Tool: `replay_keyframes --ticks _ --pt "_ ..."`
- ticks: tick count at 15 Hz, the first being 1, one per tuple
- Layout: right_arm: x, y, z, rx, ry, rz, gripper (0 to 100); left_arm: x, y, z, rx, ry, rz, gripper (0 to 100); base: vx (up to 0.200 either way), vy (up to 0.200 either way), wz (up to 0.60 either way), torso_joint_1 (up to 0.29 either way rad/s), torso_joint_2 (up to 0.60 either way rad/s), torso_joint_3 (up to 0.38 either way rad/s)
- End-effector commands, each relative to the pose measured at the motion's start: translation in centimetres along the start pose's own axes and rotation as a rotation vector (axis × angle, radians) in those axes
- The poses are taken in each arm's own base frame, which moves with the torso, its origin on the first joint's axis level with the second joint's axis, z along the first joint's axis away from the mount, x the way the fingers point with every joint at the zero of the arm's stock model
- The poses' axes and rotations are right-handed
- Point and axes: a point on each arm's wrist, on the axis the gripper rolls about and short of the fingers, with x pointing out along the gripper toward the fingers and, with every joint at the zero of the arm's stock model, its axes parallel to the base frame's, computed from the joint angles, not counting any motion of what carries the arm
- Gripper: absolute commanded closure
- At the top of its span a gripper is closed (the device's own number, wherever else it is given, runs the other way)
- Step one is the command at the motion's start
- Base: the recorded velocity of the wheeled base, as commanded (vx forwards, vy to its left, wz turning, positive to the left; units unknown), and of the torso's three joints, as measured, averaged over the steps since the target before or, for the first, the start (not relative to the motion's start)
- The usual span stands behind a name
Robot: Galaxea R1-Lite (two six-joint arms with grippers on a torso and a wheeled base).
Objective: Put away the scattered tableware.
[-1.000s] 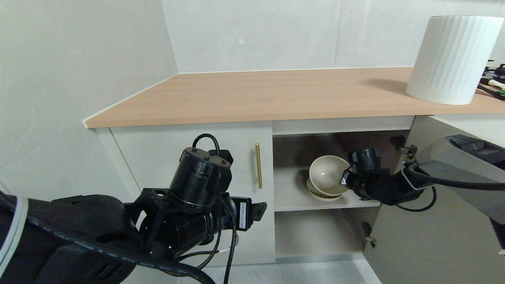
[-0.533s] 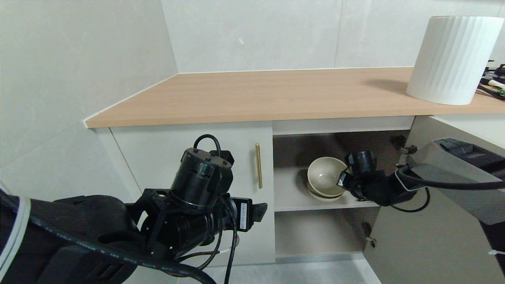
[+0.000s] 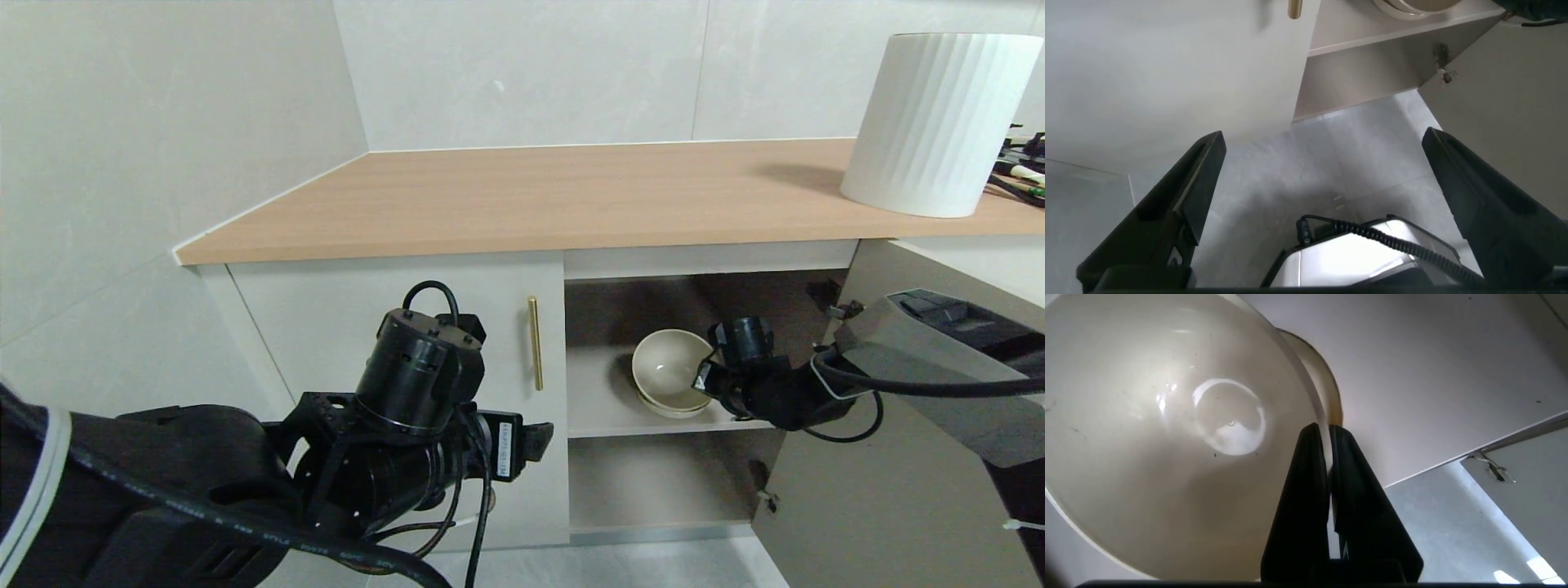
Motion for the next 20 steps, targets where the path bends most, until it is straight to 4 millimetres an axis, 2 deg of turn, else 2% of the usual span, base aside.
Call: replay_keyframes --ticks 1,2,3,10,12,15,17,19,20 --pt "0.0 0.0 0.0 -0.001 0.002 0.000 100 0.0 0.0 0.0 0.000 0.001 0.001 0 0.000 0.000 0.00 0.000 0.00 0.000" --pt "0.0 0.0 -0.1 -0.003 0.003 -0.001 100 0.0 0.0 0.0 0.000 -0.001 0.000 0 0.000 0.000 0.00 0.000 0.00 0.000" --pt "0.1 -0.1 -0.2 -0.006 0.005 -0.003 0 0.0 0.0 0.0 0.000 -0.001 0.000 0 0.000 0.000 0.00 0.000 0.00 0.000" --pt "-0.4 0.3 -0.4 -0.015 0.013 0.001 0 -0.1 0.0 0.1 -0.003 -0.006 -0.002 0 0.000 0.000 0.00 0.000 0.00 0.000" --pt "-2.0 0.4 0.2 -0.025 0.035 -0.003 0 -0.2 0.6 0.6 -0.026 -0.023 0.017 0 0.000 0.000 0.00 0.000 0.00 0.000" --pt "-8.9 0.1 2.0 -0.036 0.092 0.109 0 -3.0 2.5 2.8 -0.115 -0.123 0.021 0 0.000 0.000 0.00 0.000 0.00 0.000" --pt "-15.5 -0.9 2.8 -0.130 0.139 0.271 0 -5.8 4.5 4.0 -0.160 -0.201 0.043 0 0.000 0.000 0.00 0.000 0.00 0.000" --pt "-22.3 -2.1 3.2 -0.244 0.130 0.435 0 -9.0 5.4 3.5 -0.164 -0.249 0.032 0 0.000 0.000 0.00 0.000 0.00 0.000" --pt "-24.6 -2.5 3.5 -0.289 0.119 0.475 0 -9.9 5.7 3.1 -0.150 -0.246 0.033 0 0.000 0.000 0.00 0.000 0.00 0.000"
